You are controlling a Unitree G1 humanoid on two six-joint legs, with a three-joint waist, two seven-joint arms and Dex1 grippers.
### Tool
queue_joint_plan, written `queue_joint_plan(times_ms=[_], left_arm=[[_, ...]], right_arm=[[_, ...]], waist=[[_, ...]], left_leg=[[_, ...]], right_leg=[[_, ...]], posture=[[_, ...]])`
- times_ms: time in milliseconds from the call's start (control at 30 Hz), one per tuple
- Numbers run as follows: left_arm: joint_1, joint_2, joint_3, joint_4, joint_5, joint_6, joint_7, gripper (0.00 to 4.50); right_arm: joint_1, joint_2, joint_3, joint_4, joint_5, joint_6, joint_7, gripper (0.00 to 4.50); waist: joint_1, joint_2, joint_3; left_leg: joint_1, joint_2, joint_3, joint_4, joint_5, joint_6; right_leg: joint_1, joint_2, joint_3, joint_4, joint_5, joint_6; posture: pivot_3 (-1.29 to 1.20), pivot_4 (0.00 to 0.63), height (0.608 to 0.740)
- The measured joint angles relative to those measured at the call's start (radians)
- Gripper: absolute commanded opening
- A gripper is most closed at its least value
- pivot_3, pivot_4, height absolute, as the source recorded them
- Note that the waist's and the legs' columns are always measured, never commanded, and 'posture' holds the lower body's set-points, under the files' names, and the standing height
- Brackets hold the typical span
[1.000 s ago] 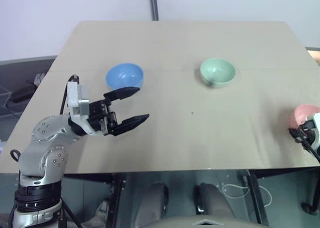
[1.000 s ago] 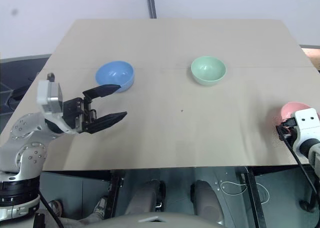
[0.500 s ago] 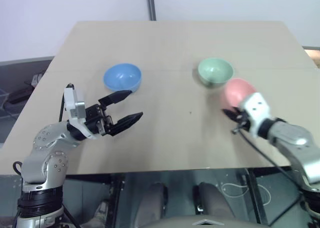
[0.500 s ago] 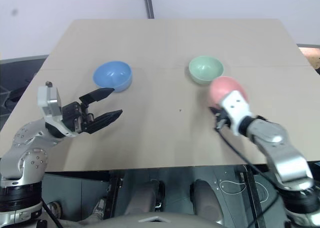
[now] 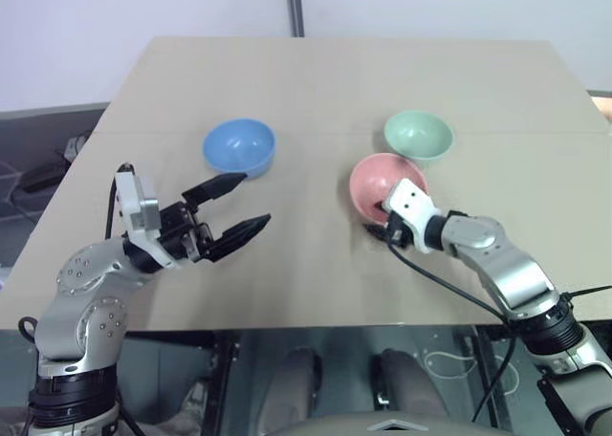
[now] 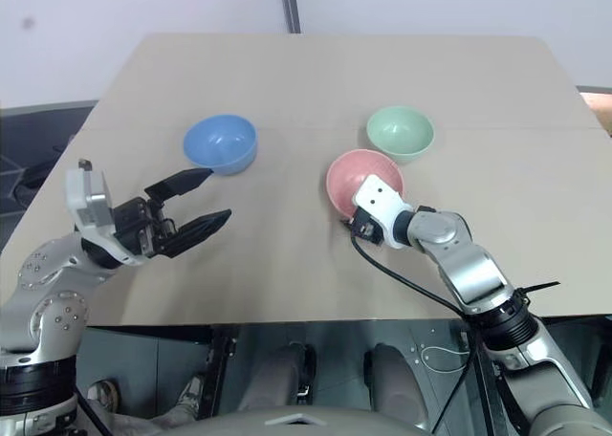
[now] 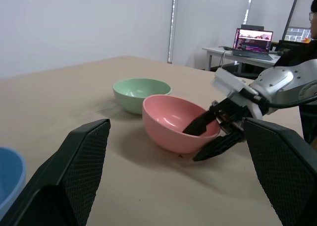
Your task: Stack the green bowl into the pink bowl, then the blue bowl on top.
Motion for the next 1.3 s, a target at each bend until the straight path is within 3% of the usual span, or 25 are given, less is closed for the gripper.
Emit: queue_joint_plan(times_ms=[167,267,433,567,700,733,867,967,1167,1300], left_arm=[[0.006,-0.007,-0.001,-0.005,0.0,0.0,0.011,4.5],[0.005,-0.009,-0.001,-0.005,0.001,-0.001,0.013,4.5],[-0.009,-0.014,-0.007,-0.004,0.001,-0.001,0.023,4.5],[0.009,-0.016,-0.01,-0.017,-0.001,0.003,0.033,4.5],[0.019,-0.016,-0.004,-0.031,-0.002,0.004,0.043,4.5],[0.033,-0.016,0.0,-0.052,-0.005,0.005,0.055,4.5],[0.066,-0.016,0.007,-0.083,-0.013,0.011,0.077,4.5],[0.087,-0.016,0.009,-0.096,-0.021,0.012,0.091,4.5],[0.072,-0.038,0.002,-0.099,-0.001,0.001,0.137,4.5],[0.053,-0.042,-0.009,-0.098,0.002,-0.002,0.136,4.5]], right_arm=[[-0.082,-0.035,-0.171,-0.107,0.152,-0.012,0.096,2.72],[-0.129,-0.081,-0.223,-0.051,0.139,-0.11,0.129,2.72],[-0.22,-0.167,-0.177,0.332,-0.057,-0.457,0.163,2.72],[-0.379,-0.173,-0.05,0.814,-0.272,-0.813,0.16,2.72],[-0.427,-0.145,-0.007,0.96,-0.338,-0.939,0.154,2.72],[-0.493,-0.116,0.026,1.098,-0.397,-1.003,0.131,2.48],[-0.562,-0.07,0.046,1.256,-0.451,-1.07,0.074,1.47],[-0.6,-0.062,0.049,1.325,-0.487,-1.124,0.045,0.19],[-0.614,-0.091,0.039,1.322,-0.5,-1.19,0.03,0.08],[-0.546,-0.13,-0.054,1.076,-0.36,-1.09,0.15,0.08]], waist=[[0.0,0.0,0.0],[0.002,-0.001,0.0],[-0.003,-0.001,0.0],[-0.02,0.0,0.001],[-0.027,0.0,0.001],[-0.03,-0.001,0.001],[-0.027,0.0,0.001],[-0.025,0.0,0.001],[-0.025,0.0,0.001],[-0.024,0.0,0.001]], left_leg=[[0.001,0.0,0.0,0.0,0.0,0.0],[0.001,0.0,-0.001,0.0,0.0,0.0],[0.001,0.0,0.002,0.0,0.0,0.0],[0.0,0.001,0.007,-0.001,0.0,0.0],[-0.003,0.001,0.008,-0.001,0.001,-0.002],[-0.003,0.001,0.009,-0.001,0.002,-0.003],[-0.003,0.001,0.008,-0.001,0.002,-0.003],[-0.003,0.001,0.007,-0.001,0.002,-0.003],[-0.004,0.001,0.008,-0.001,0.003,-0.005],[-0.006,0.001,0.006,-0.001,0.001,-0.002]], right_leg=[[0.001,0.0,0.0,0.0,0.0,0.0],[0.002,0.0,-0.002,0.0,0.0,0.0],[0.0,0.0,-0.002,0.0,0.0,0.0],[-0.003,0.001,0.002,0.001,0.0,0.0],[-0.007,0.001,0.004,0.001,0.0,0.0],[-0.007,0.001,0.005,0.001,0.0,0.0],[-0.007,0.001,0.006,0.002,0.0,0.0],[-0.007,0.0,0.006,0.001,0.0,0.0],[-0.008,0.0,0.006,0.002,0.0,0.0],[-0.009,0.0,0.006,0.001,0.0,0.0]], posture=[[0.0,0.15,0.74],[0.0,0.15,0.74],[0.0,0.15,0.74],[0.0,0.15,0.74],[0.0,0.15,0.74],[0.0,0.15,0.74],[0.0,0.15,0.74],[0.0,0.15,0.74],[0.0,0.15,0.74],[0.0,0.15,0.74]])
